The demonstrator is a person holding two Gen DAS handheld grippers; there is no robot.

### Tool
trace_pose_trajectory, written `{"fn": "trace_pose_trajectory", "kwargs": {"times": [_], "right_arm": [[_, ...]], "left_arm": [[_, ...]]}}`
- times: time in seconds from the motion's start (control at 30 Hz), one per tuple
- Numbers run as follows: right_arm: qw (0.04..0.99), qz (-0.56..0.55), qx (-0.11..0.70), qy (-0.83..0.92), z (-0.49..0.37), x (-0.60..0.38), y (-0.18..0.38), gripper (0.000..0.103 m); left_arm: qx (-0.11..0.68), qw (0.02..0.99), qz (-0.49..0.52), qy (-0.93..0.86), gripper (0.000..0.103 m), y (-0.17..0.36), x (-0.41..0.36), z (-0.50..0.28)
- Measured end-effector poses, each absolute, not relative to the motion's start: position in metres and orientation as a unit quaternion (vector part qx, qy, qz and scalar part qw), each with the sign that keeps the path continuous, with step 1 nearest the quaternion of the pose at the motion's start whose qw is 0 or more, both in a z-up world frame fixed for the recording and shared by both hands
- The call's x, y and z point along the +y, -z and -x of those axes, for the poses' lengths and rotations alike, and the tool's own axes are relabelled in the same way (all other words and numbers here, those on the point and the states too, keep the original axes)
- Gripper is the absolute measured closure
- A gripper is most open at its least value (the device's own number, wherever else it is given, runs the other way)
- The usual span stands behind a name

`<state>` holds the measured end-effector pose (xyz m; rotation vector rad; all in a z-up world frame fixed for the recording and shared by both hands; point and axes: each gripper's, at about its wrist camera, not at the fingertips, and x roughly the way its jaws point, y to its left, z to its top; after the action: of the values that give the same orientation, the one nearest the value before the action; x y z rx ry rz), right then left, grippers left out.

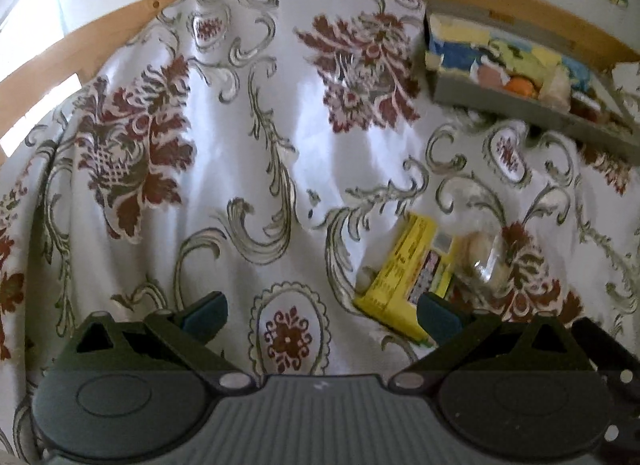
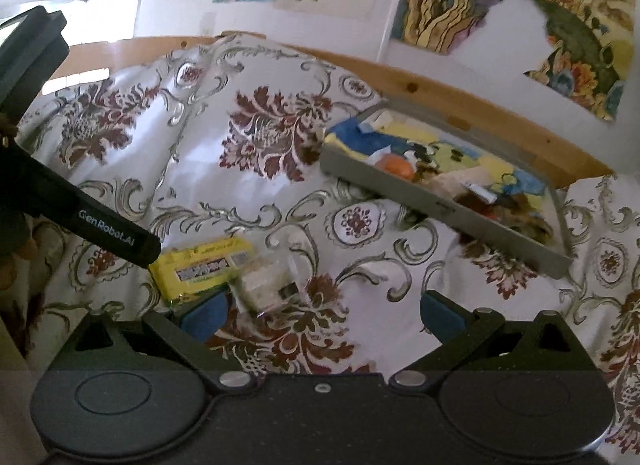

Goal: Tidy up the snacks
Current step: 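Move both open tools back toward the yellow wafer bar and clear bread bag, then lower the right tool onto the clear bread bag and close it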

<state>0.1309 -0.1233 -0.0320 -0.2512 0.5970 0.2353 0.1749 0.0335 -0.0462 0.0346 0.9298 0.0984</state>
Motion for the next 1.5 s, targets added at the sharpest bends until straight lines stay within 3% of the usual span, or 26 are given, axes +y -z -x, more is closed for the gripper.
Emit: {"fn": "trace_pose_trajectory", "kwargs": {"times": [0.7, 1.5], "right_arm": [[0.913, 0.106, 0.372, -0.127, -0.176, -0.116, 0.064, 0.001], [0.878, 0.139, 0.371, -0.267, -0.231, -0.102, 0.096, 0.006]], "left_arm": [[0.490, 0.870, -0.013, -0.051, 0.000, 0.056, 0.035, -0.186], [0.485, 0.874, -0.011, -0.009, 0.000, 0.057, 0.033, -0.201]]}}
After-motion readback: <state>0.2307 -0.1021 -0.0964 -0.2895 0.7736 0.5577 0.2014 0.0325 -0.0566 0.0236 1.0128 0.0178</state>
